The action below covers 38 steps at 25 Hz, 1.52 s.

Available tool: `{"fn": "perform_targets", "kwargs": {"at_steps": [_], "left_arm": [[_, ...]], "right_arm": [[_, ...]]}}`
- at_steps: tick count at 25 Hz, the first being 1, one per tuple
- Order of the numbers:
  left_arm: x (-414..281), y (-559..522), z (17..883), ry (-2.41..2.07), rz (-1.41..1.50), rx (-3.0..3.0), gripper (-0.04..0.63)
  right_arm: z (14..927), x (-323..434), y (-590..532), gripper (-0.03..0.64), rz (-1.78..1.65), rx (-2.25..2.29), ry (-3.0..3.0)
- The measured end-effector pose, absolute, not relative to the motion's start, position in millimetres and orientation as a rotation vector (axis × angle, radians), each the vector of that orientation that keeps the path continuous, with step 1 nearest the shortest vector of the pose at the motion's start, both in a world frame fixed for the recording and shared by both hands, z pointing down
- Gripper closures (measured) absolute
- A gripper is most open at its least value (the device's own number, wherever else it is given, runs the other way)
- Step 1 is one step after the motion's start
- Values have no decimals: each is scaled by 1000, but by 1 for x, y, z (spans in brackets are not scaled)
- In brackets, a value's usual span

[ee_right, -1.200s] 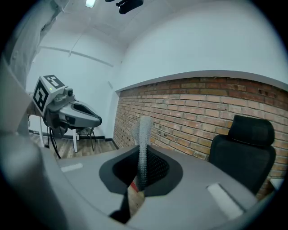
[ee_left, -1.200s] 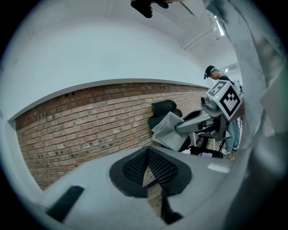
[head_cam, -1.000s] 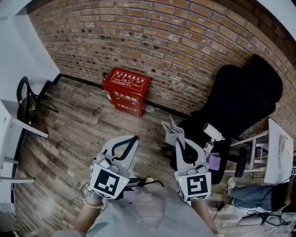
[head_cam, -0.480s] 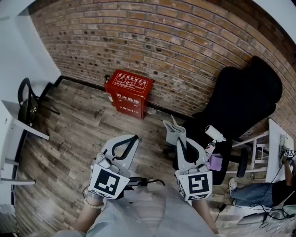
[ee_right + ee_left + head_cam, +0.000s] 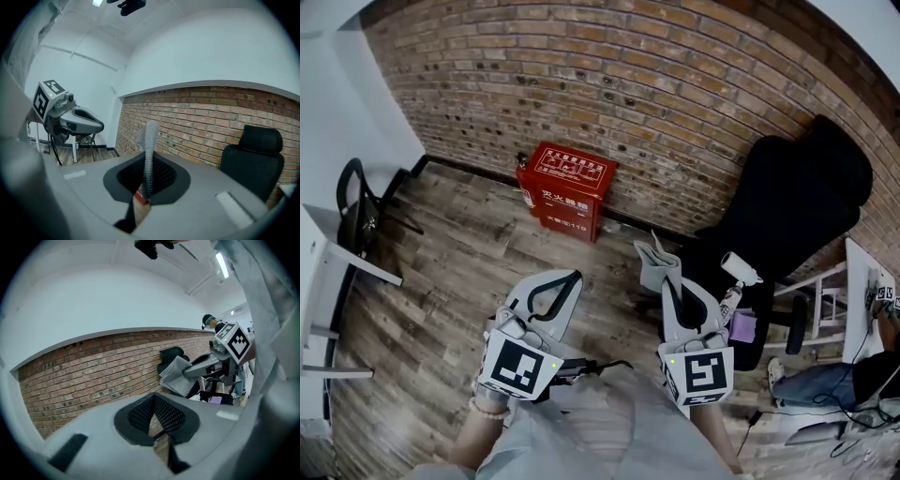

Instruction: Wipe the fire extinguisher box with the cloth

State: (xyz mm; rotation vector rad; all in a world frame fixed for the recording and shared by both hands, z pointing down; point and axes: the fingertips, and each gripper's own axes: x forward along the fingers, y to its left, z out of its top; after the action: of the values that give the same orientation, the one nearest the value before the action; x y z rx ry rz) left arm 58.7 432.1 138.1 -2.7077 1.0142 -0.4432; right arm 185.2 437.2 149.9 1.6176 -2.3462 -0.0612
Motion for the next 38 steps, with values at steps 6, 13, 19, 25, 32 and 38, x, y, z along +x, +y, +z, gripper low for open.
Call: {"fn": "perform_targets", "kwargs": {"at_steps": [6, 13, 19, 25, 32, 38], "left_arm": [[45, 436, 143, 1004, -452, -2707, 598], [38, 421, 144, 1051, -451, -2703, 598], [30, 388, 149, 1106, -486, -2674, 598], [27, 334, 152, 1142, -499, -2654, 598], [22, 264, 165, 1175, -552, -2665, 598], [22, 202, 177, 1224, -620, -2648, 598]], "right_arm": [[154, 176, 442, 598, -52, 1638, -2334], [158, 170, 423, 598, -47, 1599, -2352], [166, 163, 380, 598, -58, 1543, -2394], [170, 158, 321, 598, -44, 1513, -2431], [181, 157, 241, 598, -2, 1466, -2443], [191, 153, 174, 598, 16, 1388, -2455]]}}
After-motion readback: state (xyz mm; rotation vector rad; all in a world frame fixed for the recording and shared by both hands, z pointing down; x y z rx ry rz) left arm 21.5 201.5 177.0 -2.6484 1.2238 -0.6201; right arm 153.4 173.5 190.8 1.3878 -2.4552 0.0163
